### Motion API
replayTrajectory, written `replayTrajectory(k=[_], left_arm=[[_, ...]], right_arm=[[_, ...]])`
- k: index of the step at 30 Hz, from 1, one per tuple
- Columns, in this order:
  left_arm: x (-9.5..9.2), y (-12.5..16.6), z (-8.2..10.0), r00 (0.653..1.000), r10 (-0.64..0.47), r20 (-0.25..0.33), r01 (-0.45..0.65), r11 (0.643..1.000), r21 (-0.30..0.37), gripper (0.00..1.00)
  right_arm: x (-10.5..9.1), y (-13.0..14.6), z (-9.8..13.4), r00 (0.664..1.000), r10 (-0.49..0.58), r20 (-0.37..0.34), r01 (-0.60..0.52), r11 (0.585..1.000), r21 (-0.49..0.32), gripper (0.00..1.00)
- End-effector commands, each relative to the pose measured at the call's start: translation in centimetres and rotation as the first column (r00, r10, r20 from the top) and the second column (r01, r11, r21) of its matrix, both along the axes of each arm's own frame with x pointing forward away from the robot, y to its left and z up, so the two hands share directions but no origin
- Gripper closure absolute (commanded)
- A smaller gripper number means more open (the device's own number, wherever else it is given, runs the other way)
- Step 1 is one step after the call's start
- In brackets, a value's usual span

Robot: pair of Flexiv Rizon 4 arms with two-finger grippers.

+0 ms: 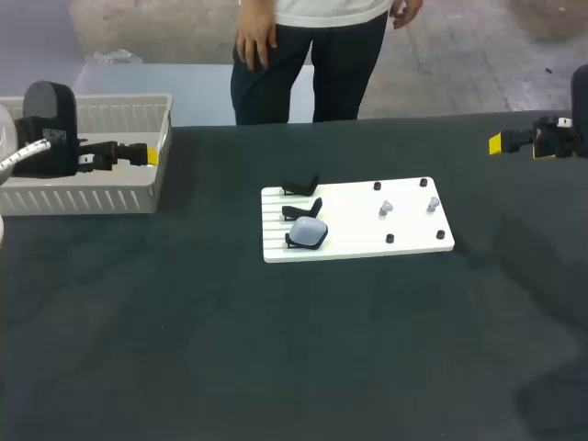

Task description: Pick up each earbud case from the left stands, insert the matching earbuds, close the lid, and place the case in the box.

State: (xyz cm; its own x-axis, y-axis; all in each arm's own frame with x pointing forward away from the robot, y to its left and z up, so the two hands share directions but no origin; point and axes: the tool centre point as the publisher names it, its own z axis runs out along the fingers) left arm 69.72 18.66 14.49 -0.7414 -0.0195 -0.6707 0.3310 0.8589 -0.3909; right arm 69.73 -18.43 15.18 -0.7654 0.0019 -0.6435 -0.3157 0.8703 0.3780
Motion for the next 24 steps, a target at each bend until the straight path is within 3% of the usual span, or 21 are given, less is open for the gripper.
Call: replayTrajectory(k=[1,12,13,14,16,17,18,22,23,24], left_arm=[[0.1,-0.2,0.2,1.0,0.004,-0.009,-0.004,1.0,0.009,0.0],[0.1,-0.2,0.2,1.0,0.004,-0.009,-0.004,1.0,0.009,0.0],[0.1,-0.6,0.3,0.992,-0.111,0.063,0.111,0.994,0.004,0.0],[0.1,-1.0,0.4,0.97,-0.202,0.135,0.204,0.979,-0.005,0.0],[-0.1,-1.4,0.4,0.869,-0.389,0.307,0.416,0.909,-0.024,0.0],[-0.4,-1.5,0.3,0.836,-0.42,0.353,0.441,0.897,0.022,0.0],[-0.4,-1.9,0.3,0.793,-0.491,0.36,0.5,0.863,0.076,0.0],[-0.8,-2.6,0.7,0.669,-0.585,0.458,0.595,0.791,0.141,0.0],[-0.9,-2.7,0.9,0.614,-0.62,0.489,0.635,0.756,0.159,0.0],[-1.1,-2.8,1.0,0.599,-0.629,0.496,0.641,0.747,0.173,0.0]], right_arm=[[0.1,0.0,-0.1,1.0,0.002,0.0,-0.002,1.0,0.001,0.0],[0.1,0.0,-0.1,1.0,0.002,0.0,-0.002,1.0,0.001,0.0],[0.1,0.0,-0.1,1.0,0.002,0.0,-0.002,1.0,0.001,0.0],[0.1,0.0,-0.1,1.0,0.002,0.0,-0.002,1.0,0.001,0.0],[0.1,0.0,-0.1,1.0,0.002,0.0,-0.002,1.0,0.001,0.0],[0.1,0.0,-0.1,1.0,0.002,0.0,-0.002,1.0,0.001,0.0],[0.1,0.0,-0.1,1.0,0.002,0.0,-0.002,1.0,0.001,0.0],[0.1,0.0,-0.1,1.0,0.002,0.0,-0.002,1.0,0.001,0.0],[0.1,0.0,-0.1,1.0,0.002,0.0,-0.002,1.0,0.001,0.0],[0.1,0.0,-0.1,1.0,0.002,0.0,-0.002,1.0,0.001,0.0]])
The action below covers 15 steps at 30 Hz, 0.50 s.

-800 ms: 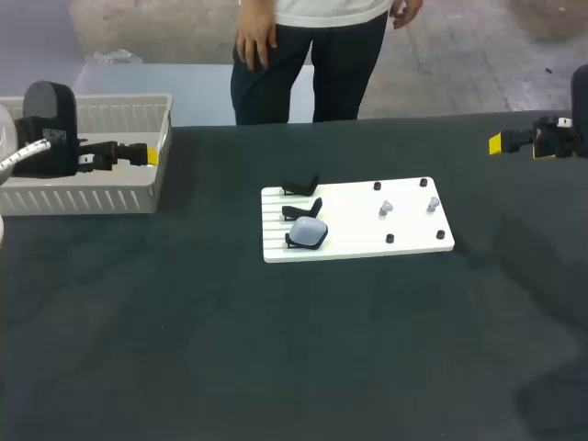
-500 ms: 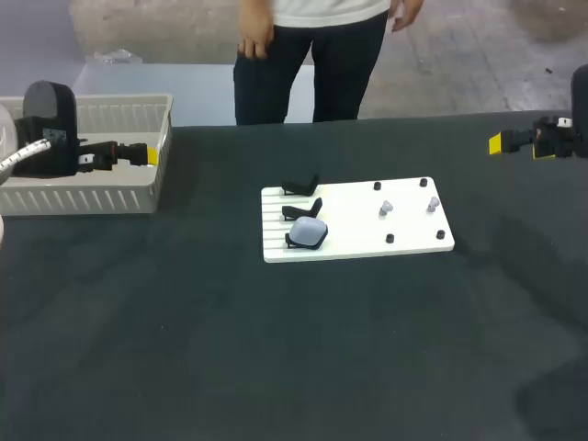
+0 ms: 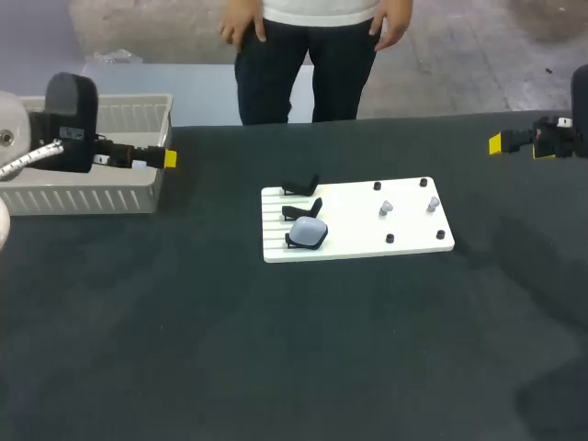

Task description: Pick up each earbud case from the left stands, insert the matching earbuds, close the lid, and place the case in the box.

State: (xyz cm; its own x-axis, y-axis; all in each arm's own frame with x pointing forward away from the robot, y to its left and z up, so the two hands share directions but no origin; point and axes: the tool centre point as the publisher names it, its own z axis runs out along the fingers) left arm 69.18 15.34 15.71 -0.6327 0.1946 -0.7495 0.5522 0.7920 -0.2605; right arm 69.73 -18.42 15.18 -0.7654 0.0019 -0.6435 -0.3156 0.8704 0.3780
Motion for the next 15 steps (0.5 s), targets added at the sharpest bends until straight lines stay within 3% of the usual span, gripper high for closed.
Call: replayTrajectory(k=[1,2,6,15], left_arm=[[-0.6,0.3,-0.1,0.756,-0.511,0.409,0.561,0.828,-0.003,0.0],[-0.8,0.2,0.0,0.714,-0.546,0.439,0.606,0.796,0.005,0.0],[-1.2,-0.8,0.1,0.65,-0.637,0.415,0.681,0.73,0.055,0.0],[-1.2,-0.8,0.1,0.65,-0.637,0.415,0.681,0.73,0.055,0.0]], right_arm=[[0.1,0.0,-0.1,1.0,0.002,0.0,-0.002,1.0,0.001,0.0],[0.1,0.0,-0.1,1.0,0.002,0.0,-0.002,1.0,0.001,0.0],[0.1,0.0,-0.1,1.0,0.002,0.0,-0.002,1.0,0.001,0.0],[0.1,0.0,-0.1,1.0,0.002,0.0,-0.002,1.0,0.001,0.0]])
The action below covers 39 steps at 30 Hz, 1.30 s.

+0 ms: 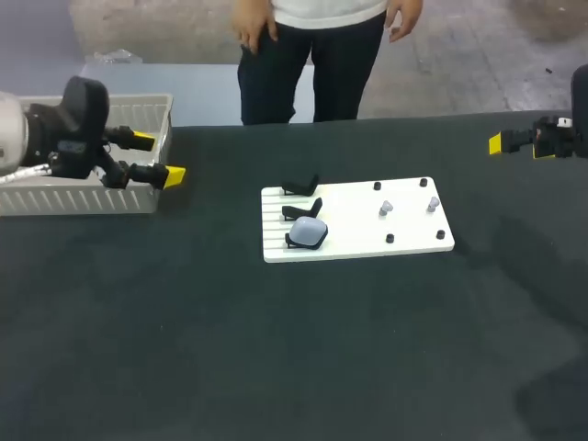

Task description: Pick up each earbud case from the left stands, insert the matching earbuds, close the lid, and place the case in the box.

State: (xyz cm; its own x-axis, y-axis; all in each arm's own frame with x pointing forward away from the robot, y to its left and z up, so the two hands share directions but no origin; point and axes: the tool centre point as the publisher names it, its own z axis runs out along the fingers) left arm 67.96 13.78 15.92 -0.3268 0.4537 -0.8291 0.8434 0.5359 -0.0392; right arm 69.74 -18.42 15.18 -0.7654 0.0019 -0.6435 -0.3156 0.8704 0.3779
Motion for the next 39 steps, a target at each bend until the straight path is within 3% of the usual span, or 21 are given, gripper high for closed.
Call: replayTrajectory(k=[1,9,13,15,22,34,39], left_arm=[[0.0,0.8,-0.1,0.91,-0.373,0.182,0.4,0.905,-0.148,0.0],[-0.2,0.4,-0.2,0.909,-0.375,0.183,0.402,0.904,-0.143,0.0],[-1.4,-1.8,-0.8,0.92,-0.362,0.148,0.382,0.913,-0.141,0.0],[-2.0,-2.9,-1.0,0.928,-0.343,0.148,0.36,0.927,-0.108,0.0],[-3.5,-7.1,-1.8,0.916,-0.353,0.191,0.374,0.924,-0.084,0.0],[-3.2,-11.2,-6.2,0.909,-0.382,0.166,0.399,0.913,-0.084,0.0],[-3.1,-12.5,-7.6,0.91,-0.396,0.124,0.406,0.912,-0.068,0.0]], right_arm=[[0.1,0.0,-0.1,1.0,0.002,0.0,-0.002,1.0,0.001,0.0],[0.1,0.0,-0.1,1.0,0.002,0.0,-0.002,1.0,0.001,0.0],[0.1,0.0,-0.1,1.0,0.002,0.0,-0.002,1.0,0.001,0.0],[0.1,0.0,-0.1,1.0,0.002,0.0,-0.002,1.0,0.001,0.0],[0.1,0.0,-0.1,1.0,0.002,0.0,-0.002,1.0,0.001,0.0],[0.1,0.0,-0.1,1.0,0.002,0.0,-0.002,1.0,0.001,0.0],[0.1,0.0,-0.1,1.0,0.002,0.0,-0.002,1.0,0.001,0.0]])
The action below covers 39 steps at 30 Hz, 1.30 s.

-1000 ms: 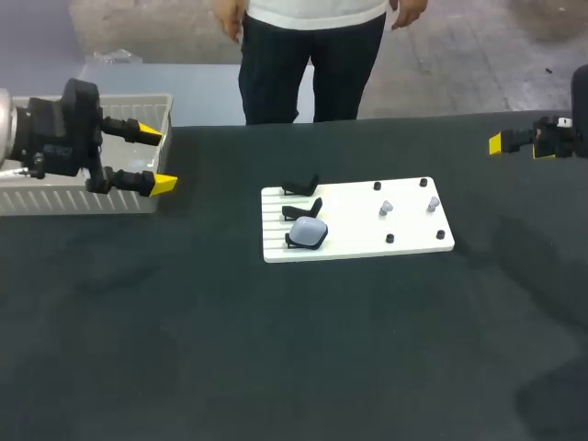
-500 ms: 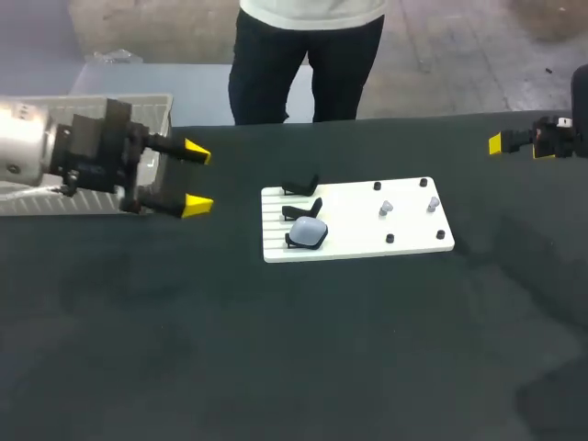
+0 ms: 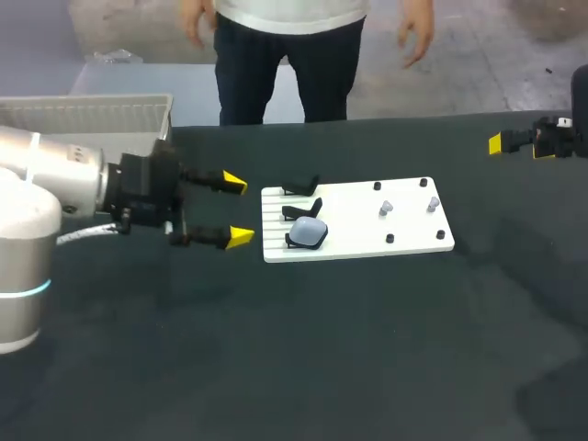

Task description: Pick up each earbud case from the left stands, insert the matching earbuds, close the lid, and place the case in the box.

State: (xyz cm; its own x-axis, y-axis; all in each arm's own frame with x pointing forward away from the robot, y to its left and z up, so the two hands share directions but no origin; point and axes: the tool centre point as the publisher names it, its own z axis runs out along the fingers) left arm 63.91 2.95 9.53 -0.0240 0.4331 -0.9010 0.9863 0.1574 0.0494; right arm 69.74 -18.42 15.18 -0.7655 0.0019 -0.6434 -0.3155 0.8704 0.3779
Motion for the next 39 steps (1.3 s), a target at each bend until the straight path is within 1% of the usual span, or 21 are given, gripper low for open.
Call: replayTrajectory(k=[1,17,25,29,32,39], left_arm=[[1.0,-1.7,-1.2,1.0,-0.006,-0.024,0.007,1.0,0.018,0.0],[1.0,-1.7,-1.2,1.0,-0.006,-0.024,0.007,1.0,0.018,0.0],[1.3,-3.0,-2.8,0.999,-0.007,-0.032,0.007,1.0,0.028,0.0],[1.2,-3.8,-3.5,1.0,-0.001,-0.02,0.002,0.999,0.05,0.0],[1.0,-4.4,-3.8,1.0,-0.002,-0.01,0.002,0.999,0.054,0.0],[1.4,-5.1,-5.0,1.0,-0.014,-0.014,0.015,0.999,0.034,0.0]], right_arm=[[0.1,0.0,-0.1,1.0,0.002,0.0,-0.002,1.0,0.001,0.0],[0.1,0.0,-0.1,1.0,0.002,0.0,-0.002,1.0,0.001,0.0],[0.1,0.0,-0.1,1.0,0.002,0.0,-0.002,1.0,0.001,0.0],[0.1,0.0,-0.1,1.0,0.002,0.0,-0.002,1.0,0.001,0.0],[0.1,0.0,-0.1,1.0,0.002,0.0,-0.002,1.0,0.001,0.0],[0.1,0.0,-0.1,1.0,0.002,0.0,-0.002,1.0,0.001,0.0]])
